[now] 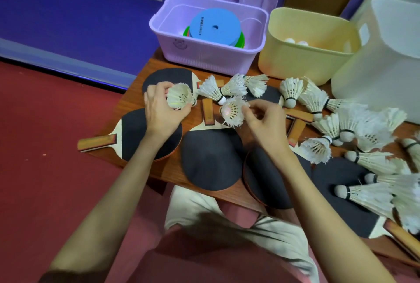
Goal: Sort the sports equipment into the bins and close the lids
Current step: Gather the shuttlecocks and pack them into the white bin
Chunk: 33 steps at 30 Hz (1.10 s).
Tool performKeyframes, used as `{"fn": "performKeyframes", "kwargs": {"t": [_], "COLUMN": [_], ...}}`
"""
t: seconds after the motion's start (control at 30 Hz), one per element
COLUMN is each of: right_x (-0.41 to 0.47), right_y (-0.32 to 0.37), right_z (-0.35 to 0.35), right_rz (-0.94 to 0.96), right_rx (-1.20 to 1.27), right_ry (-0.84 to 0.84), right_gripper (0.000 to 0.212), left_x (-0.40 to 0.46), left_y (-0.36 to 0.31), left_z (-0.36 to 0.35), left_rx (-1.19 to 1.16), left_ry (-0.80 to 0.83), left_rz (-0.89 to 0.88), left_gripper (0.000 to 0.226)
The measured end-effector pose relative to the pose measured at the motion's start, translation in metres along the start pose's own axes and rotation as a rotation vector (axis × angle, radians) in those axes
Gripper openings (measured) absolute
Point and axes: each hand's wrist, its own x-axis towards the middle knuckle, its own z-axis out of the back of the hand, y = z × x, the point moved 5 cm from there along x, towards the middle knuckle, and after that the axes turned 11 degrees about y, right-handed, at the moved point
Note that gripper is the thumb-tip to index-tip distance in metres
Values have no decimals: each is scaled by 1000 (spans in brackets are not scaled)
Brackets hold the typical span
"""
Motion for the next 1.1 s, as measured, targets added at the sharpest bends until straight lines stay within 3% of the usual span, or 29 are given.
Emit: {"fn": "performKeyframes", "kwargs": {"t": [0.2, 0.4, 0.57, 0.8, 1.0, 1.1], "right_x": [-1, 3, 18, 35, 53, 76], "right_y": [21, 41, 36, 36, 46, 38], "right_z": [32, 37, 10, -11, -28, -26], "right_rz": [117, 208, 214, 268, 303, 209], "right_rx": [190, 313, 115, -177, -140, -46], "right_ry": [-122, -112, 59, 218, 364, 303], "right_gripper": [19, 19, 32, 35, 42, 48], "left_x": [-22, -34, -35, -38, -36, -33], "left_y": [-46, -68, -71, -55, -42, -34], "left_z": [2, -16, -22, -17, -12, -9], "left_rx": [-237, -163, -201, -186, -143, -153], "left_ry": [97, 200, 236, 179, 149, 107], "left_rz": [-236, -362, -326, -282, -183, -140], "left_gripper": [57, 66, 81, 76, 60, 58]}}
